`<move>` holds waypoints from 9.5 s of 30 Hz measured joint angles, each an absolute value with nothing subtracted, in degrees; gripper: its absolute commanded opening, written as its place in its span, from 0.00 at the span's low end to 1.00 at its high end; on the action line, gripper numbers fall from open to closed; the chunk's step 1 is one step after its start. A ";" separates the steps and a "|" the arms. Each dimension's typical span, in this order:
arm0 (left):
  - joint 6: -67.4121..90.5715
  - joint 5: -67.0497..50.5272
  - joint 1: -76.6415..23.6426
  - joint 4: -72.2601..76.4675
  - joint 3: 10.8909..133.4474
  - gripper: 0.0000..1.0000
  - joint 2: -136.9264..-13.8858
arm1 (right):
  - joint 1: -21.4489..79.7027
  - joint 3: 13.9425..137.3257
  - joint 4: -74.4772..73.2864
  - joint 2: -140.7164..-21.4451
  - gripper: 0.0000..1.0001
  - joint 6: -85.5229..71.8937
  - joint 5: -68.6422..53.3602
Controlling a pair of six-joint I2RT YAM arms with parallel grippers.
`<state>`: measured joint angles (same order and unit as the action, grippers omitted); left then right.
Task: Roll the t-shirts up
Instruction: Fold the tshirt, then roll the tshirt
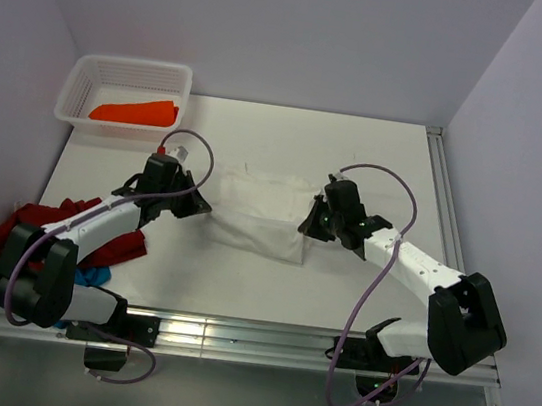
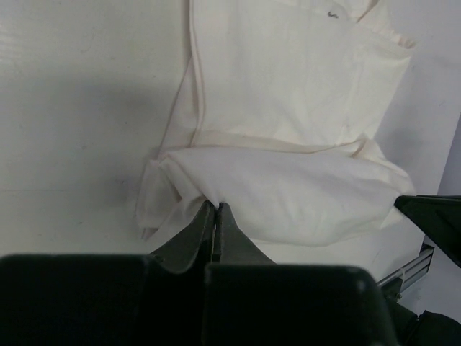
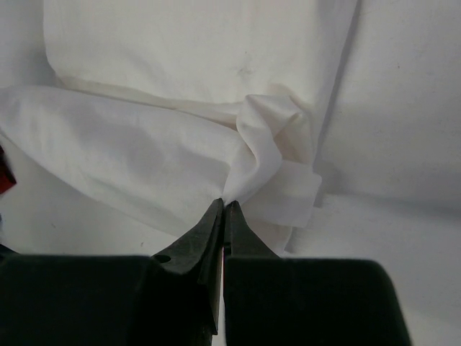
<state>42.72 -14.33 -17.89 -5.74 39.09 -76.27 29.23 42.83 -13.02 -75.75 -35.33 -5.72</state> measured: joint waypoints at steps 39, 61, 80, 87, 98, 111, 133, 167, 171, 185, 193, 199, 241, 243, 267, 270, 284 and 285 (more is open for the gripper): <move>40.91 -9.19 -18.02 -7.88 60.38 0.00 -103.98 | 20.27 45.28 -3.84 -93.03 0.00 -38.06 -12.91; 35.57 -3.60 -18.52 -15.22 65.60 0.77 -98.04 | 27.14 34.65 -18.17 -69.89 0.60 -40.75 -3.40; 50.00 -15.53 -11.40 -1.67 29.95 1.00 -71.72 | 45.15 45.63 -17.69 -63.90 0.85 -20.43 6.83; 55.09 -16.95 -11.38 7.60 26.89 0.86 -71.88 | 50.43 51.44 -15.99 -69.21 1.00 -11.68 11.07; 56.84 -19.64 -11.38 15.94 28.16 0.61 -84.33 | 60.07 53.32 -13.13 -80.88 1.00 -4.36 19.18; 56.31 -19.70 -11.62 16.80 32.10 0.00 -87.31 | 65.71 59.35 -10.63 -91.18 1.00 0.05 26.44; 56.69 -25.36 -11.94 7.55 41.58 0.00 -88.01 | 68.49 68.20 -13.04 -106.26 1.00 1.21 40.58; 56.01 -28.88 -11.68 3.49 45.43 0.00 -90.02 | 66.48 71.13 -8.88 -118.43 0.70 5.04 54.98; 55.48 -29.50 -11.44 3.09 46.00 0.00 -91.13 | 66.48 70.83 -8.82 -118.80 0.46 4.82 55.29; 52.60 -29.78 -10.44 -1.52 46.81 0.58 -90.43 | 64.77 70.08 -11.92 -115.92 0.00 3.81 42.63; 49.65 -28.01 -6.52 -7.68 49.93 0.65 -85.08 | 59.02 70.26 -15.18 -111.79 0.00 0.43 23.88; 47.75 -26.87 -4.69 -10.46 50.68 0.66 -80.99 | 50.26 70.57 -17.06 -109.19 0.00 -3.27 4.27; 52.88 -15.31 -16.97 20.53 40.82 0.87 -96.36 | 30.28 76.62 -15.00 -122.83 0.00 -15.25 -53.45; 53.32 -15.42 -16.97 21.85 41.28 0.79 -97.78 | 30.33 76.49 -14.81 -122.80 0.00 -15.27 -53.58; 55.20 -19.40 -17.17 31.05 43.53 0.15 -106.67 | 31.03 69.04 -13.72 -112.38 0.78 -15.75 -48.90; 55.16 -19.03 -17.47 30.94 43.70 0.15 -106.67 | 31.00 66.17 -14.59 -108.20 0.79 -15.53 -45.32; 54.74 -18.31 -18.11 30.57 44.01 0.14 -106.67 | 30.98 54.06 -17.15 -93.93 0.69 -15.38 -34.74; 54.74 -18.31 -18.11 30.57 44.01 0.14 -106.67 | 30.98 53.41 -17.12 -93.84 0.66 -15.40 -34.44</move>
<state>54.74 -18.31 -18.11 30.57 44.01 -106.67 30.98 53.41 -17.12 -93.84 -15.40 -34.44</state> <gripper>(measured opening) 0.283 0.689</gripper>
